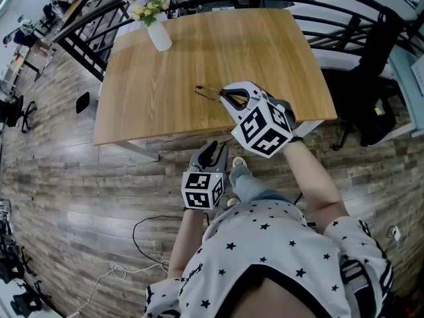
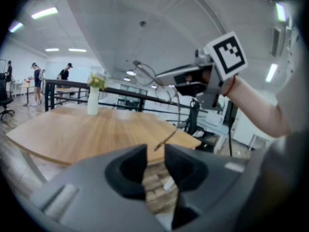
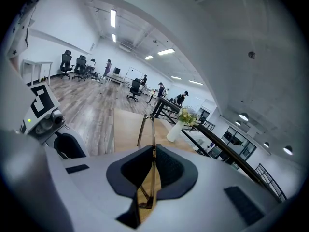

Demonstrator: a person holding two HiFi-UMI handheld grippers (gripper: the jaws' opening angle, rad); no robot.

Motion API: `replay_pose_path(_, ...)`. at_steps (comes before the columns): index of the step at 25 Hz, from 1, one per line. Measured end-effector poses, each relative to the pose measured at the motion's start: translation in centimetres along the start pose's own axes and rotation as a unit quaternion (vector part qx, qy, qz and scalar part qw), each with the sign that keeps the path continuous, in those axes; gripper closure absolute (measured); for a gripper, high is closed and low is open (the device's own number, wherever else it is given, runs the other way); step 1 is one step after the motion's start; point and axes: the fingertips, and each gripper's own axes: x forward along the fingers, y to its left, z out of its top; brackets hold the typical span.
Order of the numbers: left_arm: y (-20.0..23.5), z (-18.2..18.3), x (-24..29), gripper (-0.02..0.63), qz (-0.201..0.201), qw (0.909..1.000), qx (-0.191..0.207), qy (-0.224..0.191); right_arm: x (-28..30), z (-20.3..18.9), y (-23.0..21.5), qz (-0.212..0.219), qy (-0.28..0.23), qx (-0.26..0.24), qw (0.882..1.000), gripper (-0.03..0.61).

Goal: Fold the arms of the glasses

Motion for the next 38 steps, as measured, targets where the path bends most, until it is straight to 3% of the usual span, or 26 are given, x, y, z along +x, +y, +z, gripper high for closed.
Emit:
replay_pose_path(28,3.6,1.4,-1.2,0.515,0.051,0.9976,-0.041,-0.026,-0.2,-2.4,2.5,0.021,0.02,0.004,1.0,0.558)
replay_pose_path(38,5.1,2.3,-1.2,0.537,0.065,0.9942,-0.072,-0.045,0.5,-3.5,4.4,0.04,0.028,0.01,0.999,0.558)
